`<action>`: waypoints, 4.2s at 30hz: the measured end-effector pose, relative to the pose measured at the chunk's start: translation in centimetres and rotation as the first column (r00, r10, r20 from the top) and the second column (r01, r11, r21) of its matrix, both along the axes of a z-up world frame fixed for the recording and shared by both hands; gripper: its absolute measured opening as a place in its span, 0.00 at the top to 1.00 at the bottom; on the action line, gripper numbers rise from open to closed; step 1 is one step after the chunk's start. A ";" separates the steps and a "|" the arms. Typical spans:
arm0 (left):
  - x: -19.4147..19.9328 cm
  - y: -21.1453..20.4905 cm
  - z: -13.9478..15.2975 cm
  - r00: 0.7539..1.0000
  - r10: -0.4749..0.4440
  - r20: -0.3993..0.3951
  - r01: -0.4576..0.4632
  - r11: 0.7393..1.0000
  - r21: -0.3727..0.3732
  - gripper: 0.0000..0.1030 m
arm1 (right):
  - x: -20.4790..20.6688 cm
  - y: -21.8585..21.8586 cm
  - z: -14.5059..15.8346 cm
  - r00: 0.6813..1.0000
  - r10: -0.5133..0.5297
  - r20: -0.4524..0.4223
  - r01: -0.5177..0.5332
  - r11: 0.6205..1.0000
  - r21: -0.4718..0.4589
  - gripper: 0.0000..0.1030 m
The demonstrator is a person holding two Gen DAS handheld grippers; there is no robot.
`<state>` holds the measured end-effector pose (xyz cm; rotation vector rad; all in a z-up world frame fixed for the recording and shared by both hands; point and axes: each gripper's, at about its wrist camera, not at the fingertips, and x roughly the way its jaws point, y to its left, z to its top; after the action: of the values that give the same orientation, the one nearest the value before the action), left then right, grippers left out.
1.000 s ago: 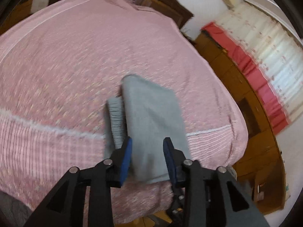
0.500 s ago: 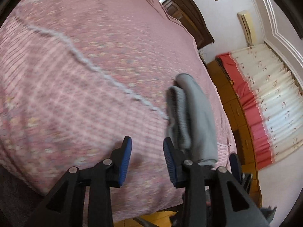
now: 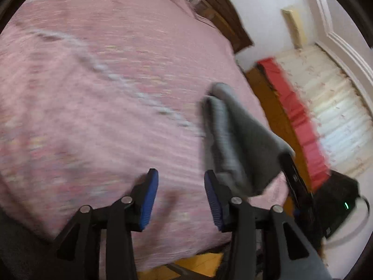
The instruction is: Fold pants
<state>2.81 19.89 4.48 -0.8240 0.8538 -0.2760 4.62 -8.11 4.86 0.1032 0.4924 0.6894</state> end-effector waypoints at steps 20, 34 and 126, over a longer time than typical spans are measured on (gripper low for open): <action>7.4 -5.9 1.5 0.998 -0.035 -0.061 0.047 0.975 0.217 0.60 | 1.4 -12.1 0.3 0.949 -0.298 -0.108 0.315 0.917 0.242 0.89; 12.1 -19.0 6.8 0.960 -0.250 0.127 0.191 0.915 0.355 0.36 | -0.7 -21.4 -7.0 0.707 -0.552 -0.442 0.684 0.693 0.229 0.89; 9.1 -19.7 1.8 0.971 -0.227 0.071 0.192 0.924 0.330 0.59 | 5.3 -24.9 -9.5 0.810 -0.218 -0.545 0.495 0.752 0.434 0.89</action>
<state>11.96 0.15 6.24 -0.4089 0.8584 -0.3562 9.91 -33.01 -4.61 0.9311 0.6923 0.3859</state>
